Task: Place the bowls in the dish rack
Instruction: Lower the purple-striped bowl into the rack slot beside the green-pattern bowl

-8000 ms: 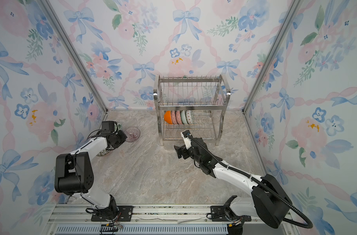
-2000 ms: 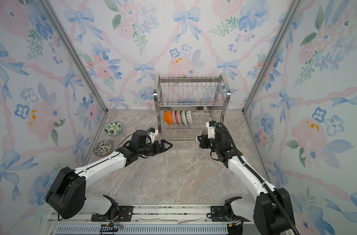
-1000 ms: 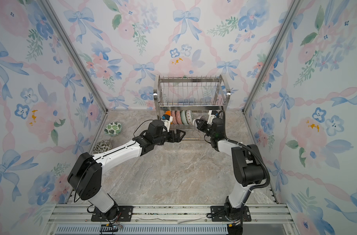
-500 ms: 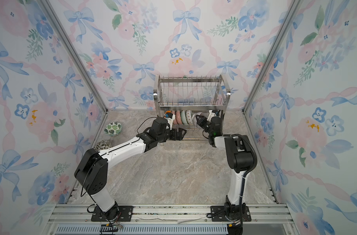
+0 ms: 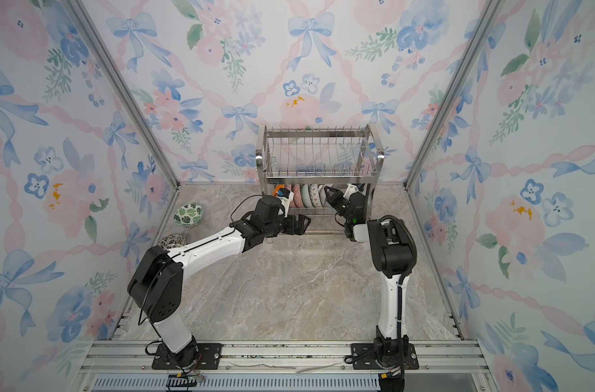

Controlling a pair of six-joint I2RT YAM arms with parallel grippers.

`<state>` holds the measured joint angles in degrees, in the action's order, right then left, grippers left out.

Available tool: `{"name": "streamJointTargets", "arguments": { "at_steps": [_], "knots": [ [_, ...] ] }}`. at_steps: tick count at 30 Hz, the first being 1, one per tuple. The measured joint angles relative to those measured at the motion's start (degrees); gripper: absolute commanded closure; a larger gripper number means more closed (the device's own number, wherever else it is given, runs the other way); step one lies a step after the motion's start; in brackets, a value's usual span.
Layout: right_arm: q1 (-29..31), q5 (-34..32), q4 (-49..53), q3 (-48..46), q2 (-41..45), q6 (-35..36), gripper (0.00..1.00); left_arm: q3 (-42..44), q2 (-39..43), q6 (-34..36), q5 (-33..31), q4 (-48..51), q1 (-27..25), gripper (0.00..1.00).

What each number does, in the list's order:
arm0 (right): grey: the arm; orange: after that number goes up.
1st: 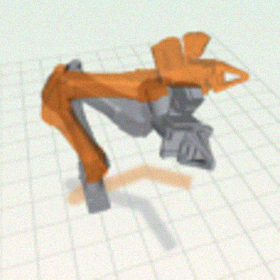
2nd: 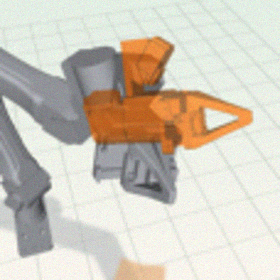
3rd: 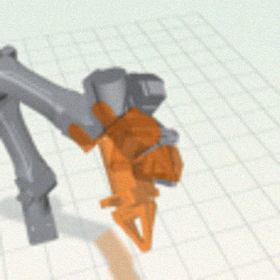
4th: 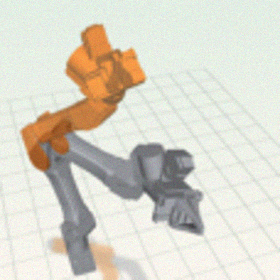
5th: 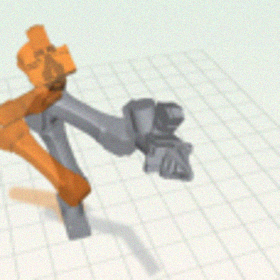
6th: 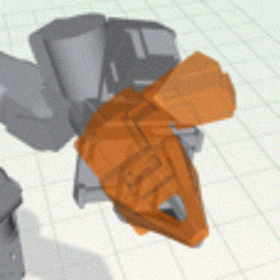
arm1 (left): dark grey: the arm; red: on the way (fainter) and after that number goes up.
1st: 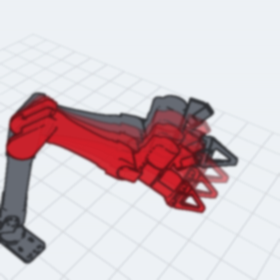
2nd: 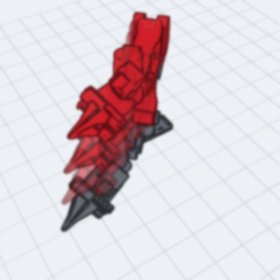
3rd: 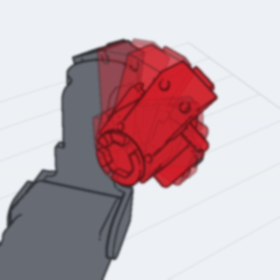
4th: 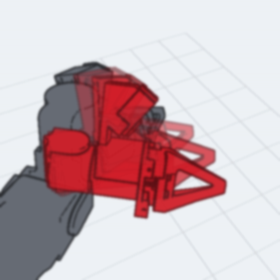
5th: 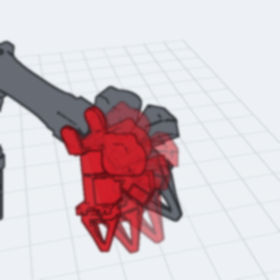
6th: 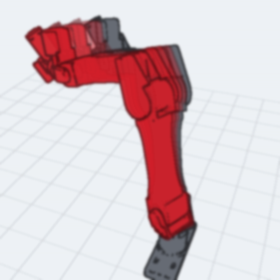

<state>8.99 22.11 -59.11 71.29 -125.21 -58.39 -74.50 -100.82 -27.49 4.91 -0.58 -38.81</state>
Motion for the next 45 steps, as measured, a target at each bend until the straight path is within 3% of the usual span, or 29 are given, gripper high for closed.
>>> {"name": "streamJointTargets", "arguments": {
  "at_steps": [31,45],
  "knots": [
    [-0.2,1.8,-1.9,9.3,-7.6,-1.2,1.0,-0.1,-2.0,0.2,1.6,0.5,2.1,0.02],
    [-0.7,7.0,-1.7,8.6,-7.9,-0.3,1.0,-0.1,-2.2,0.1,2.0,0.5,2.1,0.02]
  ]
}}
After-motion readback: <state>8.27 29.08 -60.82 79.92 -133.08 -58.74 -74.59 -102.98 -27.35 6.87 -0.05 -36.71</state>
